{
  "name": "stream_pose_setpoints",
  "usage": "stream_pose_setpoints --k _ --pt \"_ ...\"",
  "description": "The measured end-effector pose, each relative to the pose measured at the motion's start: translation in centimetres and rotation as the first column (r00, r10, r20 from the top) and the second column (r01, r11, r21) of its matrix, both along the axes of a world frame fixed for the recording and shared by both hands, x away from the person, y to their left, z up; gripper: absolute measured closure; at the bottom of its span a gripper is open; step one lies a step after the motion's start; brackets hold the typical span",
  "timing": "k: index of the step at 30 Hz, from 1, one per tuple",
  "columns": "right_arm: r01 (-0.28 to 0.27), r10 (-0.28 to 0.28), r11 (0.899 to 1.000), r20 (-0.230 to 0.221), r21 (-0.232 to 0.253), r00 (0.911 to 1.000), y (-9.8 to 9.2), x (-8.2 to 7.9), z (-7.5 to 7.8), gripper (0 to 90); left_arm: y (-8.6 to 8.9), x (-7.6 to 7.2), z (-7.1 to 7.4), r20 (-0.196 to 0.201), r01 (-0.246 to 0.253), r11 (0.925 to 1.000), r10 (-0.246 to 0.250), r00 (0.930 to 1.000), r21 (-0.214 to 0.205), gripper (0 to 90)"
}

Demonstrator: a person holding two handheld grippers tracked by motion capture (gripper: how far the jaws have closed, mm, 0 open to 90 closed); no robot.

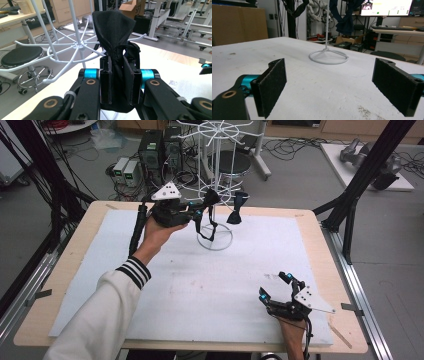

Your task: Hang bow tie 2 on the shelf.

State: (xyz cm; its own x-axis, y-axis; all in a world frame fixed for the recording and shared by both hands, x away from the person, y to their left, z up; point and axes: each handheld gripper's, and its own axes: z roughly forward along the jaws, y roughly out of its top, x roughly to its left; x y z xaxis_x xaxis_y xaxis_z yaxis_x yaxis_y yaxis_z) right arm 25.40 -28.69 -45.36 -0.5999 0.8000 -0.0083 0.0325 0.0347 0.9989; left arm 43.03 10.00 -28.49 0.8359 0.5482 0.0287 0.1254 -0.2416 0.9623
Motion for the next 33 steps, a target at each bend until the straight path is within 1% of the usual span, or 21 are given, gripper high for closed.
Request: stream_pose_setpoints --k 1,3,4,6,7,9,12,17,19,21,25,26,28,33 --pt "-0.001 0.001 1.0 -0.005 0.002 1.0 0.0 0.0 0.0 11.6 0.0 0.0 0.0 0.0 0.0 1.0 0.0 1.0 -0.006 77.3" --pt "0.0 0.0 1.0 0.0 0.0 1.0 0.0 0.0 0.0 11.6 0.1 0.0 0.1 0.001 -0.004 1.0 0.004 1.0 0.007 77.3" --pt "-0.001 0.001 1.0 -0.005 0.002 1.0 0.0 0.0 0.0 11.6 0.1 0.1 0.1 0.003 -0.006 0.9999 0.005 1.0 0.013 77.3" --pt "0.001 -0.001 1.0 0.001 -0.001 1.0 0.0 0.0 0.0 11.6 0.2 0.2 0.1 -0.005 -0.012 0.9997 0.012 0.9999 0.023 77.3" --pt "0.001 -0.001 1.0 -0.008 0.002 1.0 0.0 -0.1 0.0 11.6 0.1 0.2 0.0 -0.01 -0.017 0.9995 0.017 0.9998 0.029 77.3" --pt "0.0 0.0 1.0 -0.005 0.002 1.0 0.0 -0.1 0.0 11.6 0.0 0.3 -0.2 -0.018 -0.02 0.9992 0.02 0.9996 0.034 77.3" --pt "0.001 -0.001 1.0 -0.002 0.001 1.0 0.0 0.0 0.0 11.6 -0.1 0.4 -0.4 -0.019 -0.022 0.9988 0.022 0.9996 0.044 77.3" --pt "0.0 0.0 1.0 -0.006 0.004 1.0 0.0 -0.1 0.0 11.6 -0.2 0.5 -0.9 -0.027 -0.026 0.9984 0.027 0.9993 0.05 77.2" --pt "0.0 0.0 1.0 0.001 0.001 1.0 0.0 0.0 0.0 11.6 -0.2 0.5 -1.2 -0.033 -0.03 0.9982 0.032 0.9989 0.051 77.2" --pt "-0.001 0.001 1.0 -0.005 0.004 1.0 0.0 -0.1 0.0 11.6 -0.2 0.5 -1.4 -0.036 -0.032 0.9985 0.033 0.9988 0.046 77.2" --pt "0.0 0.0 1.0 0.0 0.001 1.0 0.0 0.0 0.0 11.6 -0.2 0.5 -1.4 -0.03 -0.036 0.9981 0.038 0.9988 0.051 77.2" --pt "0.0 0.0 1.0 -0.006 0.004 1.0 0.0 -0.1 0.0 11.6 -0.3 0.6 -1.4 -0.028 -0.039 0.9981 0.04 0.9988 0.049 77.2" --pt "0.001 -0.001 1.0 0.0 0.001 1.0 0.0 0.0 0.0 11.6 -0.4 0.6 -1.5 -0.032 -0.043 0.9981 0.044 0.9985 0.044 77.2" --pt "0.002 -0.002 1.0 -0.007 0.002 1.0 0.0 -0.1 0.0 11.6 -0.8 0.8 -1.8 -0.031 -0.056 0.9975 0.057 0.9979 0.043 77.1"
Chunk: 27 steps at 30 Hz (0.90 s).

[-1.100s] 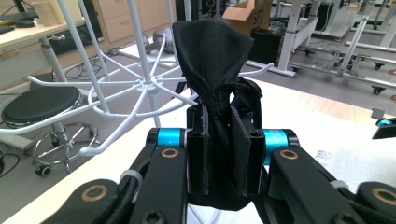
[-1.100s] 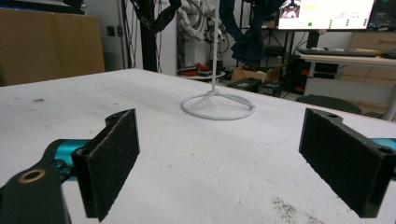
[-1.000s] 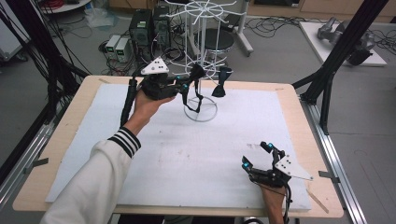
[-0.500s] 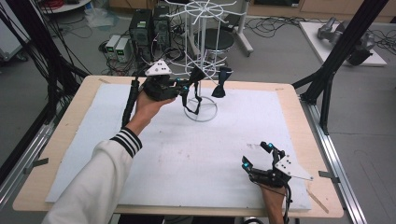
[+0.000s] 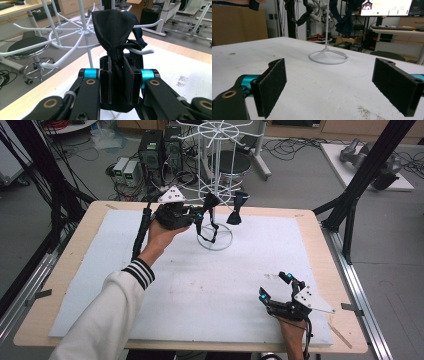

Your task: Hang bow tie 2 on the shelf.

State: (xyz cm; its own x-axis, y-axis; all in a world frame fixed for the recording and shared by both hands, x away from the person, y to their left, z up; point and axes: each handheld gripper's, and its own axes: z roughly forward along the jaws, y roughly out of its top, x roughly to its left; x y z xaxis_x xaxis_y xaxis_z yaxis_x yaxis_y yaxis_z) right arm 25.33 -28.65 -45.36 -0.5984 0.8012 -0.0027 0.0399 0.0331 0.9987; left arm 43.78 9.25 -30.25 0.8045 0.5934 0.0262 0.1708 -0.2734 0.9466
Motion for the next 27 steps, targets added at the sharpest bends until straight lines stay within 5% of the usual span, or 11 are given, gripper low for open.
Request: stream_pose_setpoints --k 16,21,27 --pt "-0.002 0.002 1.0 0.004 0.001 1.0 0.0 0.1 0.0 11.6 0.0 0.1 -1.0 -0.015 -0.053 0.9986 0.053 0.9985 0.01 69.4" --pt "-0.001 0.001 1.0 0.004 0.001 1.0 0.0 0.1 0.0 11.6 0.0 0.3 -1.5 -0.058 -0.061 0.9971 0.063 0.9963 0.046 48.2" --pt "-0.001 0.001 1.0 0.004 0.001 1.0 0.0 0.1 0.0 11.6 0.5 0.5 -1.9 -0.069 -0.072 0.9972 0.073 0.995 0.023 25.1"
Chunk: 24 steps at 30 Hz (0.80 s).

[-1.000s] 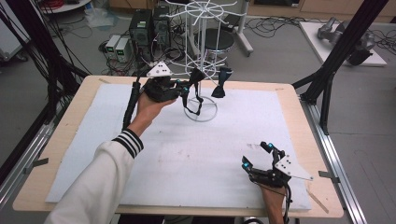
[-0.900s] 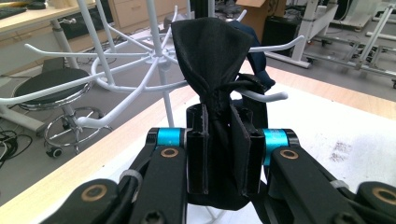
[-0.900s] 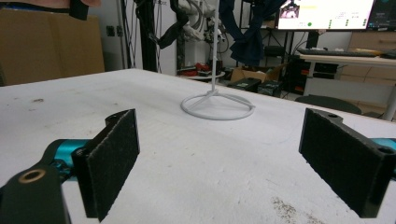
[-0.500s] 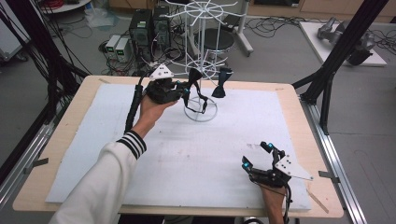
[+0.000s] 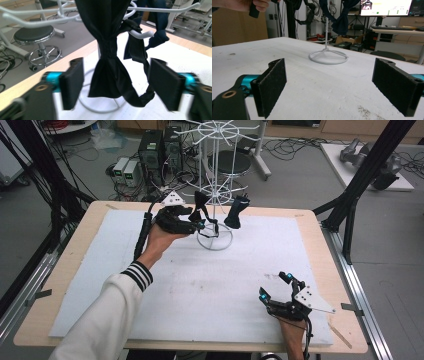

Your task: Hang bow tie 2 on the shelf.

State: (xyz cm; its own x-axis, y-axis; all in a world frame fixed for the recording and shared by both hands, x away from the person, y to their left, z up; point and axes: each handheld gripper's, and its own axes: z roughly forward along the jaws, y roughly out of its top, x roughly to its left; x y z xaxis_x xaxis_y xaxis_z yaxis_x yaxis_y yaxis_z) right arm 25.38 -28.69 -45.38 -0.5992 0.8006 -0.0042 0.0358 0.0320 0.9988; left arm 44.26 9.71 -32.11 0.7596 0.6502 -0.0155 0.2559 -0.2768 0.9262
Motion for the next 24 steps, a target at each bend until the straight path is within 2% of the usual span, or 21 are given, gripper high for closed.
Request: stream_pose_setpoints --k 5,9,10,18,21,24 --pt "0.0 0.0 1.0 0.004 -0.001 1.0 0.0 0.0 0.0 11.6 0.7 -0.3 -0.2 0.016 0.016 0.9999 -0.016 0.9998 -0.004 17.2" --pt "0.002 -0.002 1.0 0.001 -0.001 1.0 0.0 0.0 0.0 11.6 1.9 -0.9 -0.4 0.042 0.033 0.9994 -0.032 0.9986 -0.01 17.1" --pt "0.002 -0.002 1.0 0.003 -0.002 1.0 0.0 0.0 0.0 11.5 2.2 -1.2 -0.5 0.047 0.033 0.9992 -0.032 0.9984 -0.024 16.8" --pt "0.008 -0.008 1.0 -0.012 0.011 0.9999 -0.1 0.0 0.0 11.6 6.4 -4.0 -1.7 0.099 0.083 0.9947 -0.076 0.9922 -0.062 16.6" --pt "0.008 -0.008 1.0 -0.001 0.009 1.0 -0.1 0.1 0.0 11.5 8.3 -5.2 -2.3 0.119 0.084 0.9926 -0.073 0.9901 -0.088 16.6" --pt "0.01 -0.009 1.0 -0.011 0.009 0.9999 -0.1 0.0 0.0 11.6 10.0 -6.4 -3.1 0.14 0.074 0.9924 -0.059 0.9884 -0.099 16.6"
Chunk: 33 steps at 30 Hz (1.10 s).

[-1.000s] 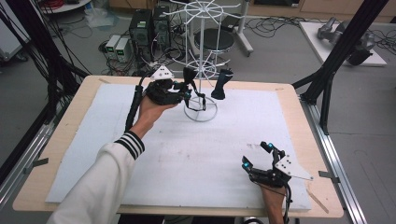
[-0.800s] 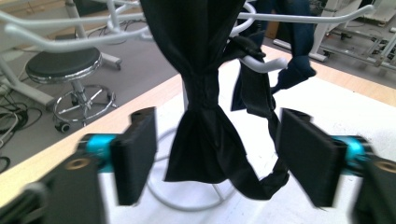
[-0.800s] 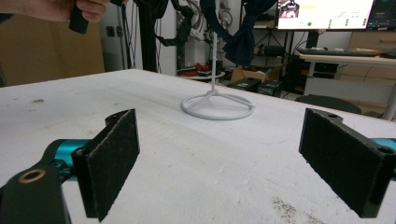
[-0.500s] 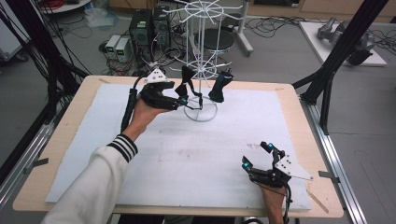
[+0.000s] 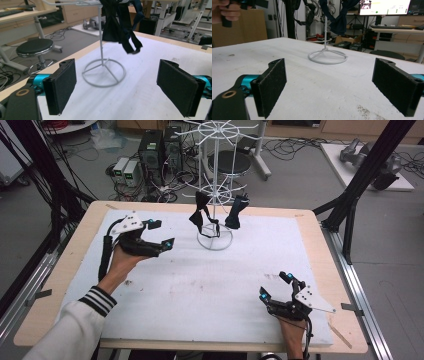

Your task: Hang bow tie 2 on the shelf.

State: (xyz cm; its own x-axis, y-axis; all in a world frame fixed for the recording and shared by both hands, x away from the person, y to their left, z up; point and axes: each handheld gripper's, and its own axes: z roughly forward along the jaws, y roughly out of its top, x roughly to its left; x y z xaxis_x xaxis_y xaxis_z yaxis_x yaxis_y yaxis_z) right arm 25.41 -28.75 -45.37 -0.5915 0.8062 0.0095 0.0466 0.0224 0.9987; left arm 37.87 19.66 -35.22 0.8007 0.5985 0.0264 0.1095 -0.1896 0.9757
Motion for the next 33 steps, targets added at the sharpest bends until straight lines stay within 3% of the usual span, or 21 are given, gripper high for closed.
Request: stream_pose_setpoints --k 7,10,17,23,30,33 --pt "0.0 0.0 1.0 0.0 -0.009 1.0 0.1 0.0 0.0 11.6 4.1 -4.3 -2.2 0.099 -0.036 0.9987 0.04 0.9943 -0.037 16.6" --pt "-0.001 0.001 1.0 0.001 -0.01 1.0 0.1 0.0 0.0 11.6 5.5 -5.7 -3.2 0.117 -0.051 0.9977 0.056 0.9915 -0.045 16.6" --pt "0.006 -0.006 1.0 0.01 -0.017 0.9999 0.1 -0.1 0.0 11.6 8.2 -8.0 -6.3 0.119 -0.098 0.9928 0.106 0.9872 -0.069 16.3" --pt "0.009 -0.009 1.0 0.012 -0.017 0.9999 0.2 -0.1 0.0 11.5 9.5 -9.2 -9.0 0.122 -0.144 0.9851 0.155 0.9803 -0.093 16.3" --pt "0.012 -0.012 1.0 0.011 -0.018 0.9999 0.2 -0.1 0.0 11.6 9.9 -10.0 -10.0 0.16 -0.159 0.9792 0.178 0.9709 -0.126 16.3" --pt "0.013 -0.013 1.0 0.01 -0.019 0.9999 0.2 -0.1 0.0 11.5 10.0 -9.9 -10.1 0.147 -0.156 0.9789 0.175 0.9735 -0.132 16.3"
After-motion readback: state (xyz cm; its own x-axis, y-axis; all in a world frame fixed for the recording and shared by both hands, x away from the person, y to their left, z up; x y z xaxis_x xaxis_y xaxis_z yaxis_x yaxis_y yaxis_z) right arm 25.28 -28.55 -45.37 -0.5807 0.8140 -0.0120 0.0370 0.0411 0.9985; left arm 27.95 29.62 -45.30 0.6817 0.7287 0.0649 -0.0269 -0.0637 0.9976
